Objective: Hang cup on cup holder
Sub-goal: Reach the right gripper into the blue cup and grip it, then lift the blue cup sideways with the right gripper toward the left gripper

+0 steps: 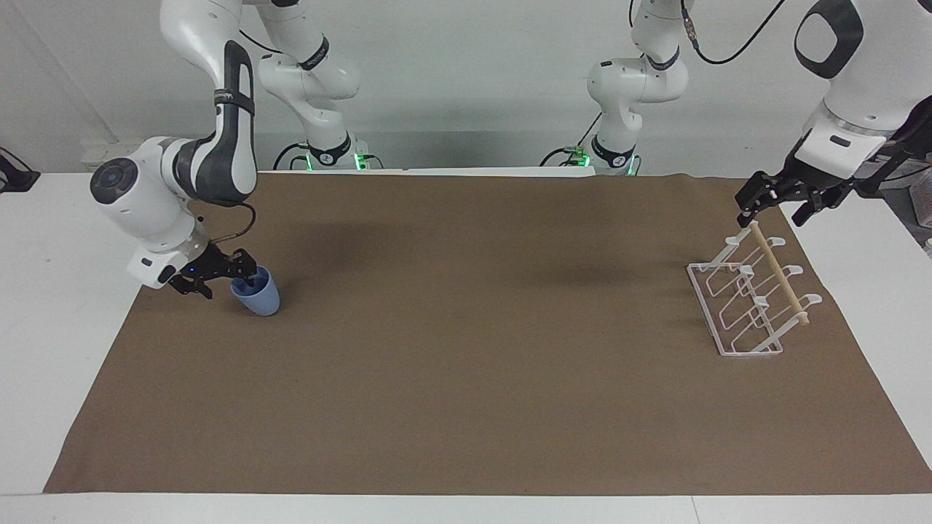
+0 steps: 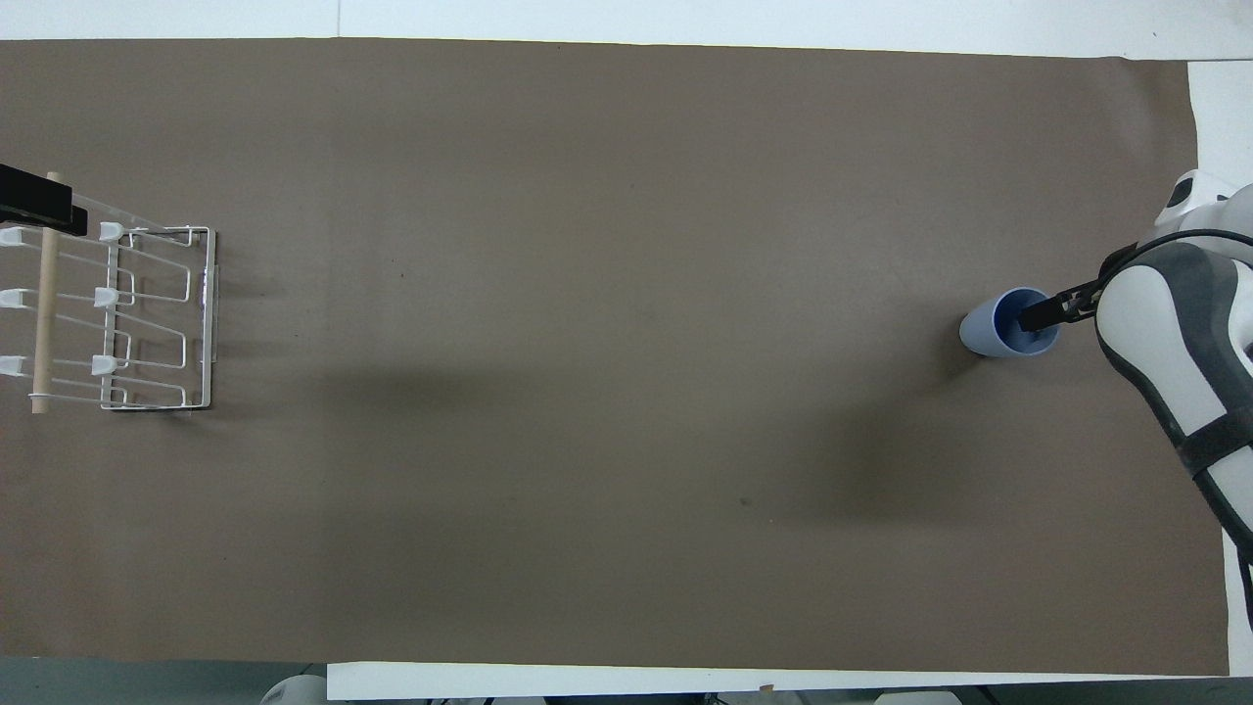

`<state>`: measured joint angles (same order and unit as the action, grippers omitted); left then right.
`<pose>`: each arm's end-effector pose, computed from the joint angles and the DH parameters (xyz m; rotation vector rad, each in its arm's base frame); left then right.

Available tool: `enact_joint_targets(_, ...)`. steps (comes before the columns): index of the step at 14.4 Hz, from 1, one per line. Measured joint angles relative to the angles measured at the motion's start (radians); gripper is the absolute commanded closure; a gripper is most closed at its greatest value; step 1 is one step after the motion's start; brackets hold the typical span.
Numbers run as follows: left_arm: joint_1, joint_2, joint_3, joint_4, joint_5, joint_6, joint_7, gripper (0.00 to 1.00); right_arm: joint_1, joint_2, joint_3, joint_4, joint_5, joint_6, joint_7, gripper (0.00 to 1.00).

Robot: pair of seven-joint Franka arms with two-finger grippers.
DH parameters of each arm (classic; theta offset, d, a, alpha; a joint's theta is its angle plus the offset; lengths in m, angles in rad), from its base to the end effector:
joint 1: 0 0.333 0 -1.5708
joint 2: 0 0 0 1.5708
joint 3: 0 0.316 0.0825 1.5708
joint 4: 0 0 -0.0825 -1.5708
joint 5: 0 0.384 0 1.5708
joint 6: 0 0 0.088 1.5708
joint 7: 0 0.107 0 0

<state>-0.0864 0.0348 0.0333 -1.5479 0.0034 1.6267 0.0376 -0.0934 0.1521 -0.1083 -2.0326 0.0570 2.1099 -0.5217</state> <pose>0.5702 -0.0303 0.6208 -3.1334 0.1424 -0.0691 0.5598 -0.1105 0.3663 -3.0526 -0.4451 0.0892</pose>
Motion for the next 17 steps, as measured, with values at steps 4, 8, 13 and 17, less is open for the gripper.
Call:
enact_joint_targets(4,0.000,0.000,0.000,0.000,0.000,0.003,0.000,0.00,0.000,0.000,0.002,-0.026,0.000,0.026,-0.019,0.91)
enact_joint_targets(8,0.000,0.000,0.000,0.000,0.000,0.004,-0.001,0.00,0.012,-0.001,0.003,-0.025,0.002,0.020,0.001,1.00)
enact_joint_targets(13,0.000,0.000,0.000,-0.002,0.000,0.005,-0.001,0.00,0.015,-0.006,0.052,0.115,0.112,-0.190,0.005,1.00)
enact_joint_targets(17,0.000,0.000,0.000,-0.008,0.000,0.007,-0.001,0.00,0.029,-0.013,0.079,0.187,0.543,-0.375,0.043,1.00)
